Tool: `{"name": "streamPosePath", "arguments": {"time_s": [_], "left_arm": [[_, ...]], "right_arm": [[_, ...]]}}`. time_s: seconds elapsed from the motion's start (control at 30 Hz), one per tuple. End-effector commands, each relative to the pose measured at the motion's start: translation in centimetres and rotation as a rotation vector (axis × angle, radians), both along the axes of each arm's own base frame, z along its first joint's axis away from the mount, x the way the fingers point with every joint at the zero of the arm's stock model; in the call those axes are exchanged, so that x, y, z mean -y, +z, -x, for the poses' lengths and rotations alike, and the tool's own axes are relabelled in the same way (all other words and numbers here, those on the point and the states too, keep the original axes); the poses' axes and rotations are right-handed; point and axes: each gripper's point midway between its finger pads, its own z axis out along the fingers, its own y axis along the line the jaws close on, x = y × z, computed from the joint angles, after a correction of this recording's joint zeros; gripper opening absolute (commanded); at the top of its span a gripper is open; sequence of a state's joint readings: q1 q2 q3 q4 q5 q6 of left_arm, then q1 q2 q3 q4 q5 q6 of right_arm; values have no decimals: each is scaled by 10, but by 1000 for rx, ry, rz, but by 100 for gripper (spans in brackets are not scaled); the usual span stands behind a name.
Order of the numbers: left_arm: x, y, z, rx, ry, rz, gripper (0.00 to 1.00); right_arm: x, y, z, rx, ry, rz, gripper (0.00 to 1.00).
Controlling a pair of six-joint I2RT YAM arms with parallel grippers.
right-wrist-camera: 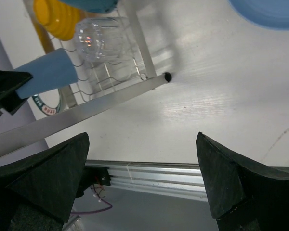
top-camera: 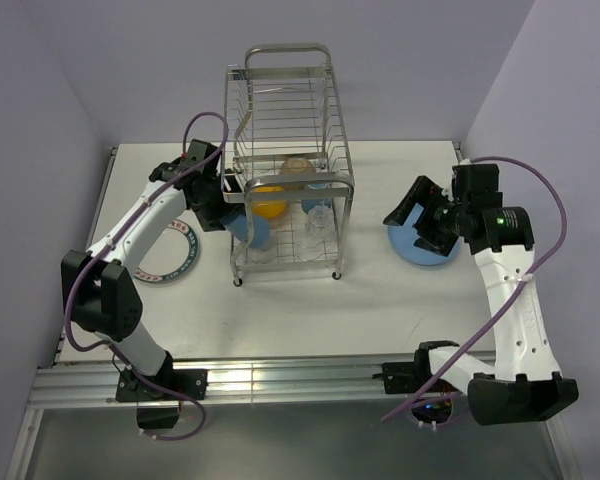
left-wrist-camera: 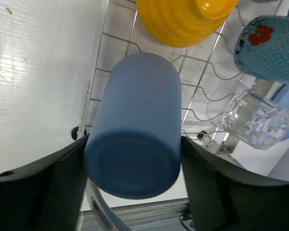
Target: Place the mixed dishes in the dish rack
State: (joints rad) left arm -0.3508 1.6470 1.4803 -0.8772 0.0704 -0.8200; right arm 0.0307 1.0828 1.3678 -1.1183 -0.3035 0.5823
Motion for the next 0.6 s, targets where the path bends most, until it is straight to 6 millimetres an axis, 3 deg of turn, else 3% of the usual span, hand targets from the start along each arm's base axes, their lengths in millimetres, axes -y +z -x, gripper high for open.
{"name": "streamPosePath", "arguments": {"time_s": [0.0, 0.1, 0.27, 0.57], "left_arm": [[3, -10, 7, -36, -64, -59, 82], [5, -9, 5, -26, -82, -54, 89], [9, -8, 5, -21, -108, -41, 93], [18, 3, 0, 20, -153, -6, 99]], "right_arm": [[11, -11, 4, -25, -43, 23, 100], [17, -26, 1, -62, -82, 13, 100], [18, -50, -1, -123, -92, -21, 100], [24, -59, -10, -115, -116, -21, 100]]}}
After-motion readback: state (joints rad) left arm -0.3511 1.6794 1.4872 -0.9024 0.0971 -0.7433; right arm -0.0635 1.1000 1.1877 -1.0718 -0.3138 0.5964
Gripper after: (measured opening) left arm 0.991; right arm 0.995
